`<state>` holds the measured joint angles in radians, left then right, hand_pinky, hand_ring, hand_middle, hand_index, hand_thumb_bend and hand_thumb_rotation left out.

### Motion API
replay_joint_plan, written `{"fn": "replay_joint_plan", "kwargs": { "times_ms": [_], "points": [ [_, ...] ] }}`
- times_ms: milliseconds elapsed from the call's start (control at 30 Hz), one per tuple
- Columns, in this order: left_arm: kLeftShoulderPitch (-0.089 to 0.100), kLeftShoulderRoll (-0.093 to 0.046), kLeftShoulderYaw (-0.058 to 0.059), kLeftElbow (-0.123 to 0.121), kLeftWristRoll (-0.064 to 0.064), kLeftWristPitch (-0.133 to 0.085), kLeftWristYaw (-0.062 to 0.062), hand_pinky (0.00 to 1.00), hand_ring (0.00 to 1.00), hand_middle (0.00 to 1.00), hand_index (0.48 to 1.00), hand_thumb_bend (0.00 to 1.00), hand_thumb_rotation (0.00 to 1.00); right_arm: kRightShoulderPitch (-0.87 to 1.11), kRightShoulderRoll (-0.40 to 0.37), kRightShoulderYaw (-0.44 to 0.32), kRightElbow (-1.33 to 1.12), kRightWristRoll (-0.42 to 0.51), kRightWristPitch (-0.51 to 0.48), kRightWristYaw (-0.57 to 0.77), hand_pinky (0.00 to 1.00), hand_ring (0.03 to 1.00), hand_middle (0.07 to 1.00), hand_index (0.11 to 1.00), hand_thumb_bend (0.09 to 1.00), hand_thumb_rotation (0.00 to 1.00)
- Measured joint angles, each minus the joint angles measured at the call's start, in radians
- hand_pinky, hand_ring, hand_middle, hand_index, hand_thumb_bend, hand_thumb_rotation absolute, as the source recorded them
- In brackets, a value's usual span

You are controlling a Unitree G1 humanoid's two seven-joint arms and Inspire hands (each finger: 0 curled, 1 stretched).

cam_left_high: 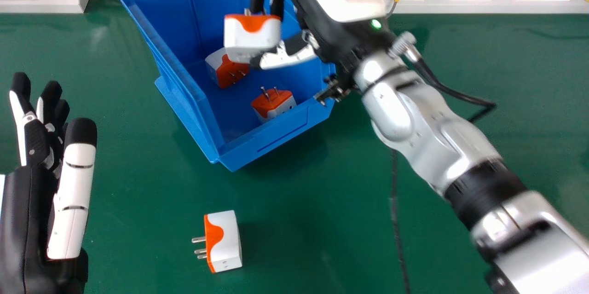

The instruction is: Pick all objects and put in blue box

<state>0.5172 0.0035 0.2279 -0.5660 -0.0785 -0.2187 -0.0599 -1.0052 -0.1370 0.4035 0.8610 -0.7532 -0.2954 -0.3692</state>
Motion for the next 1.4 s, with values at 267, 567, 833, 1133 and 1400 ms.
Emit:
{"fn": "replay_joint_plan", "kwargs": {
  "times_ms": [267,567,833,1133,1400],
  "points": [
    [0.023,-0.002,-0.011,-0.01,0.004,-0.001,0.002,1.0,1.0,1.0,1.0,0.6,0.84,-0.187,0.113,0.046,0.281,-0.005,0.105,-0.014,0.16,0.227,0.3,0.473,0.48,0.14],
    [0.065,-0.018,-0.029,-0.043,0.037,-0.011,0.013,1.0,1.0,1.0,1.0,0.62,0.85,-0.25,0.167,0.115,0.434,-0.011,0.236,0.067,0.21,0.304,0.389,0.477,0.495,0.09],
    [0.079,-0.026,-0.045,-0.047,0.029,-0.012,0.012,1.0,1.0,1.0,1.0,0.63,0.84,-0.274,0.198,0.166,0.441,-0.02,0.309,0.125,0.24,0.353,0.46,0.483,0.503,0.04],
    [0.084,-0.03,-0.049,-0.052,0.041,-0.011,0.028,1.0,1.0,1.0,1.0,0.64,0.84,-0.278,0.212,0.13,0.441,0.044,0.281,0.122,0.26,0.386,0.511,0.496,0.506,0.02],
    [0.067,-0.032,-0.059,-0.048,0.051,-0.012,0.039,1.0,1.0,1.0,1.0,0.64,0.84,-0.278,0.192,0.166,0.441,0.029,0.283,0.143,0.28,0.412,0.528,0.495,0.503,0.04]
  ]
}}
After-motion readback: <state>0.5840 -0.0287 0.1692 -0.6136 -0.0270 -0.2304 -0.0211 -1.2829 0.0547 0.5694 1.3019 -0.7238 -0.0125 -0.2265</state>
